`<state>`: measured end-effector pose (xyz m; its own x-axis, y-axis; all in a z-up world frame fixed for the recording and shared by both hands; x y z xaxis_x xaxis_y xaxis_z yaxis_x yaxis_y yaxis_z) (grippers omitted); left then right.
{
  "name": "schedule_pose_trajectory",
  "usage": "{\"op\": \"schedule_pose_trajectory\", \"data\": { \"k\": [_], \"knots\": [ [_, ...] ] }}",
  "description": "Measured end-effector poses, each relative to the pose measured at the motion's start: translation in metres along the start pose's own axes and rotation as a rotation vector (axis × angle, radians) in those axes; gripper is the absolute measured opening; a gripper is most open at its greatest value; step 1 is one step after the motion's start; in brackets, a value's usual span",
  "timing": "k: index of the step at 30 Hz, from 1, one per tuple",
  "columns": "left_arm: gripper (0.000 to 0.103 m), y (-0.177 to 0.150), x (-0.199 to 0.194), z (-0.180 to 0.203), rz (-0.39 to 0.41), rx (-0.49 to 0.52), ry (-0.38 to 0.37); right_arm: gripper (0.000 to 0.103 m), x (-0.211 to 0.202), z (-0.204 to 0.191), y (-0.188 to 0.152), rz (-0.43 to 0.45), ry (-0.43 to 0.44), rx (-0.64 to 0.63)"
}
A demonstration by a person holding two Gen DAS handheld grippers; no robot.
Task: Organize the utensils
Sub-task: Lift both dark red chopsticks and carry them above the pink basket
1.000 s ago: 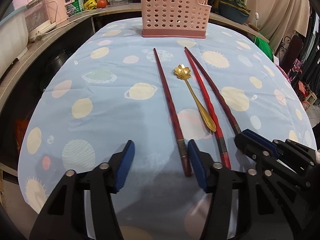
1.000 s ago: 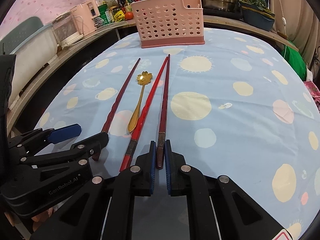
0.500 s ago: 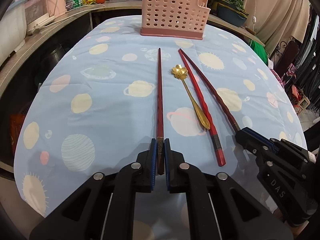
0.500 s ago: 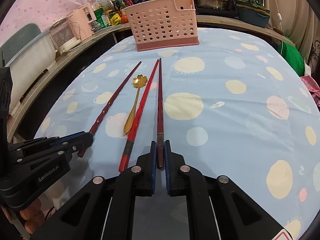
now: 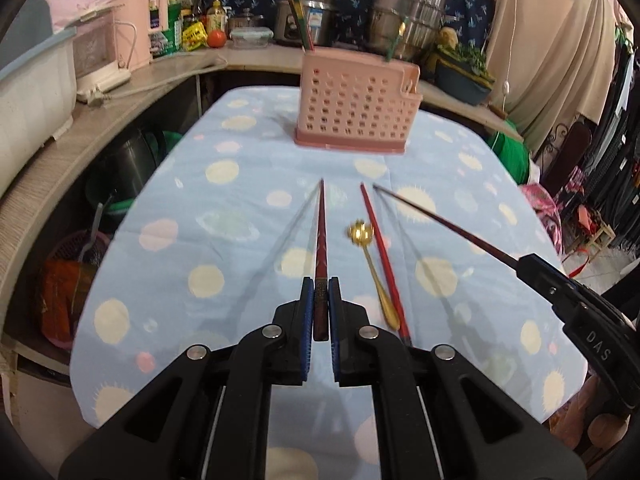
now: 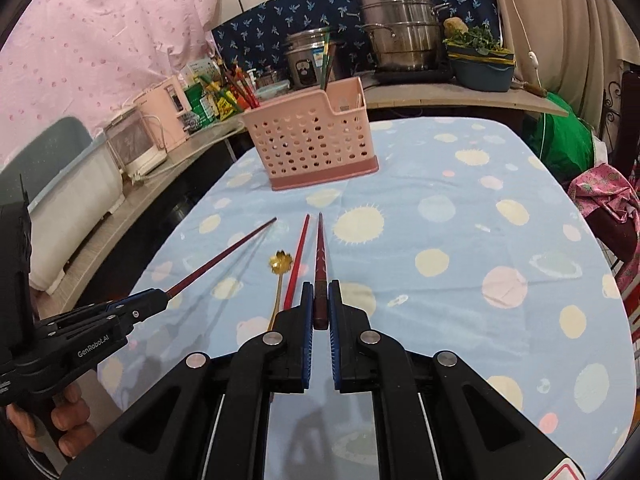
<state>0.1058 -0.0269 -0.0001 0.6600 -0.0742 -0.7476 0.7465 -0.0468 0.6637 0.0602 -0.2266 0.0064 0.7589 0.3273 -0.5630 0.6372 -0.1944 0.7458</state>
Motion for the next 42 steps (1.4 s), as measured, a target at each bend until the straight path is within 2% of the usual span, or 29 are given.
{"op": "schedule_pose_trajectory", "data": {
  "k": [7, 13, 19, 27, 33, 42],
  "knots": [
    [0.007, 0.050, -0.025, -0.010, 0.099, -0.043, -0.004, 0.007, -0.023, -0.001, 0.049, 0.115, 0.005, -0.027],
    [0.007, 0.093, -0.039, -0.011, 0.180, -0.058, -0.003, 0.007, -0.025, 0.000, 0.080, 0.165, 0.004, -0.051],
    [0.007, 0.129, -0.035, -0.014, 0.211, -0.065, 0.004, 0.007, -0.024, 0.002, 0.111, 0.200, 0.011, -0.069],
    [0.007, 0.176, -0.041, -0.009, 0.249, -0.063, -0.026, 0.007, -0.025, -0.001, 0.167, 0.255, 0.070, -0.069],
    [0.007, 0.223, -0.064, 0.000, 0.343, -0.058, -0.043, 0.007, -0.028, -0.011, 0.222, 0.346, 0.116, -0.075],
    [0.007, 0.295, -0.079, 0.002, 0.486, -0.088, -0.048, 0.007, -0.009, -0.016, 0.295, 0.459, 0.126, -0.072]
  ]
}}
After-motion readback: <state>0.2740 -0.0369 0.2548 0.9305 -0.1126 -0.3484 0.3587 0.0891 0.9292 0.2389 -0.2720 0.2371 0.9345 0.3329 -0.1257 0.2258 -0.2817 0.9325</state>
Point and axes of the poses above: each gripper's, at about its wrist camera, not at the fingertips, and x roughly the way its jaws point, z to its right, y to its top, the point moved 3 cm from there along x, roughly the way its jaws point, and after that the axes turned 11 degrees about y, right-handed, at the moved point
